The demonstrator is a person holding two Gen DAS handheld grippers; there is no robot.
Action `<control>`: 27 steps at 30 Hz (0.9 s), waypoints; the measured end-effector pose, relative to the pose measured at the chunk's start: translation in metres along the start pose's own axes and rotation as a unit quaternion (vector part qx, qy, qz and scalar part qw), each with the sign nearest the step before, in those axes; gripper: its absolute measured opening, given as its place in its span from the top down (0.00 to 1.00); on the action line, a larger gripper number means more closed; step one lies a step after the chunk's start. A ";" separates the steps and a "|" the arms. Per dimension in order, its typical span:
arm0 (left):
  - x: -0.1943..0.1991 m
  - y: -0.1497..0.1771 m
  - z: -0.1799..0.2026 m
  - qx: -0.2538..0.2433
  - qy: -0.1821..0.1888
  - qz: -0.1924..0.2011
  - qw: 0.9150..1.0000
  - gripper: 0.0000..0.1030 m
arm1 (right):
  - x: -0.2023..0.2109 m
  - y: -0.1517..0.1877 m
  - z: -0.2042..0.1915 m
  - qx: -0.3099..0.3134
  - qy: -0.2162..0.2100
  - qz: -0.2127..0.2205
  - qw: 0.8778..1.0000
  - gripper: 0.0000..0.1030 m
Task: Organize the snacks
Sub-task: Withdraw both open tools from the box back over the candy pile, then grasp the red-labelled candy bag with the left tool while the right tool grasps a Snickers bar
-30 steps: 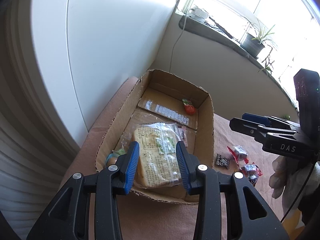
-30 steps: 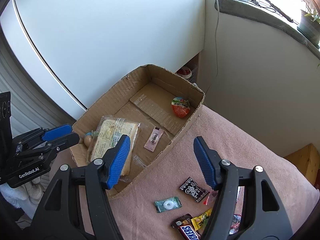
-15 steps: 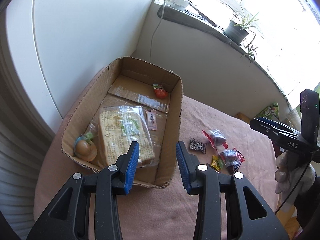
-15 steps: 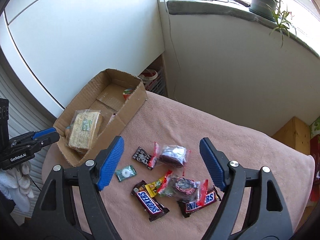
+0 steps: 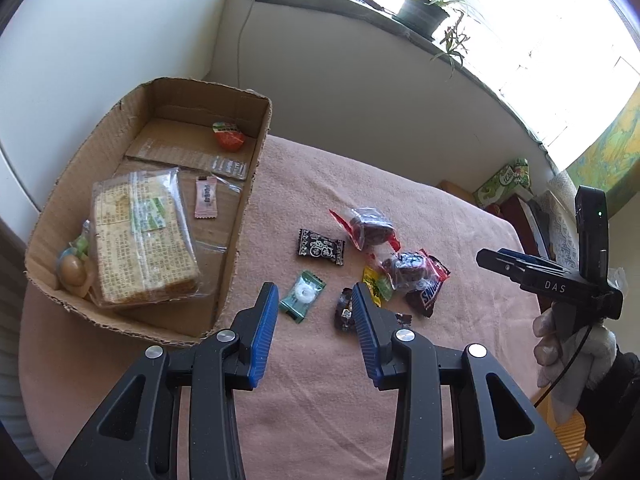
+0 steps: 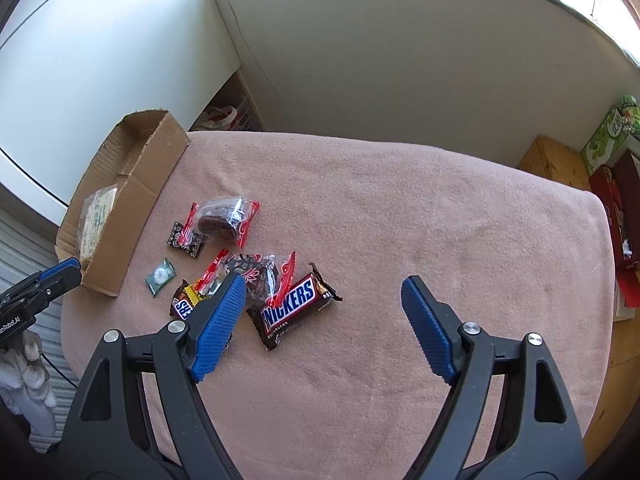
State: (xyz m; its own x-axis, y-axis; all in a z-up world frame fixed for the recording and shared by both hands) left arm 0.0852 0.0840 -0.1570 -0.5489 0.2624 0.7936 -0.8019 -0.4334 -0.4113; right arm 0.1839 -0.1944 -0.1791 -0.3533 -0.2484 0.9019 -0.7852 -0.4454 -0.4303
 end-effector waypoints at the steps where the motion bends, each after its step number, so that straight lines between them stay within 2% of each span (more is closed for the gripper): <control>1: -0.001 0.000 0.004 -0.005 0.001 -0.002 1.000 0.64 | -0.003 0.003 0.000 -0.004 -0.002 -0.003 1.000 0.20; 9: -0.024 0.000 0.035 -0.043 0.023 -0.027 0.998 0.64 | -0.029 0.023 -0.004 -0.023 -0.025 -0.025 0.999 0.21; 21: -0.063 -0.002 0.075 -0.114 0.038 -0.069 0.990 0.64 | -0.063 0.030 -0.007 -0.058 -0.056 -0.051 0.995 0.46; 24: -0.070 -0.004 0.084 -0.143 0.036 -0.075 0.986 0.64 | -0.064 0.030 -0.012 -0.057 -0.066 -0.052 0.995 0.47; 27: -0.080 -0.002 0.091 -0.173 0.032 -0.086 0.981 0.64 | -0.068 0.031 -0.015 -0.046 -0.055 -0.059 0.996 0.49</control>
State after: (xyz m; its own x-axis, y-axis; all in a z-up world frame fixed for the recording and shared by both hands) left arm 0.1520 -0.0143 -0.1788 -0.4038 0.3645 0.8391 -0.9097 -0.0633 -0.4103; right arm 0.1758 -0.1786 -0.2529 -0.2019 -0.2947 0.9340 -0.8630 -0.3974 -0.3120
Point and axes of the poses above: each gripper's, at about its wrist camera, not at the fingertips, and x roughly against the way its jaws point, z to its right, y to its underside, the point moved 5 cm from there along -x, roughly the way its jaws point, and after that the axes turned 11 degrees about x, right-handed, at the moved point
